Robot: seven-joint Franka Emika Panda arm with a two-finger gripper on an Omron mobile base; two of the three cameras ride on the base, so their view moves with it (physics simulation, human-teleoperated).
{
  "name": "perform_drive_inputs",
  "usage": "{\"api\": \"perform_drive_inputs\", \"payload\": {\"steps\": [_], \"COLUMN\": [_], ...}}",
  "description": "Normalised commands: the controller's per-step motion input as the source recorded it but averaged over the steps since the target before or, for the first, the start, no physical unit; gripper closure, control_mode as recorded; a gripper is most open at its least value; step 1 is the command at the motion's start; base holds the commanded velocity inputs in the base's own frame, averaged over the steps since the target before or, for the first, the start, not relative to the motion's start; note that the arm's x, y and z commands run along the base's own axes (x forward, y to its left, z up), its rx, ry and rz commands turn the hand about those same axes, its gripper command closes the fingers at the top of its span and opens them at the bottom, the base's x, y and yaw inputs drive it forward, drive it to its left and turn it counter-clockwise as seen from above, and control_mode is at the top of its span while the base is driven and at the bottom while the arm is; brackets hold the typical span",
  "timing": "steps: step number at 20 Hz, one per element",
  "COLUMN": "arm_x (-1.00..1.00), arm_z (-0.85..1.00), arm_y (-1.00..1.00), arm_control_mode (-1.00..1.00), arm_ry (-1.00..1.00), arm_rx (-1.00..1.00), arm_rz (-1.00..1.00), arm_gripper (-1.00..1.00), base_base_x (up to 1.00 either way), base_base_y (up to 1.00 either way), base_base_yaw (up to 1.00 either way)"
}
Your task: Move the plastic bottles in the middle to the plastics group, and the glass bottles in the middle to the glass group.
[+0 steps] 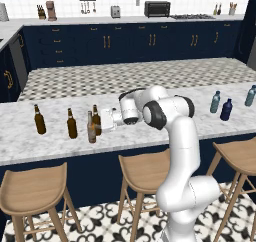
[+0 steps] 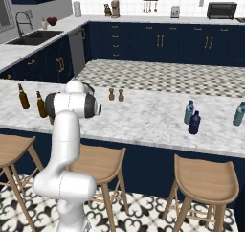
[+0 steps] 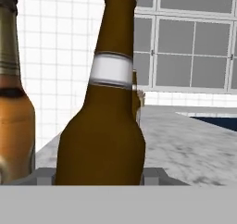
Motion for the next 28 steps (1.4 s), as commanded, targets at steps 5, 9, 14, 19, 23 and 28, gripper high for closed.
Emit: {"api": "perform_drive_inputs", "payload": {"steps": [5,9,14,19,23,28], "arm_x": [0.05,0.0,-0.02,-0.04,-0.1,-0.2], "arm_z": [-0.1,0.0,0.0,0.0,0.0,0.0], "arm_y": [-0.12,-0.2,-0.14,-0.02,0.0,-0.14], "arm_control_mode": [-1.0,-1.0,-1.0,-1.0,-1.0,-1.0], "arm_ry": [0.0,0.0,0.0,0.0,0.0,0.0], "arm_rx": [0.0,0.0,0.0,0.0,0.0,0.0], "arm_rz": [0.0,0.0,0.0,0.0,0.0,0.0], "arm_gripper": [-1.0,-1.0,-1.0,-1.0,-1.0,-1.0], "base_base_x": [0.0,0.0,0.0,0.0,0.0,0.0], "base_base_y": [0.0,0.0,0.0,0.0,0.0,0.0], "base_base_yaw": [0.0,0.0,0.0,0.0,0.0,0.0]}}
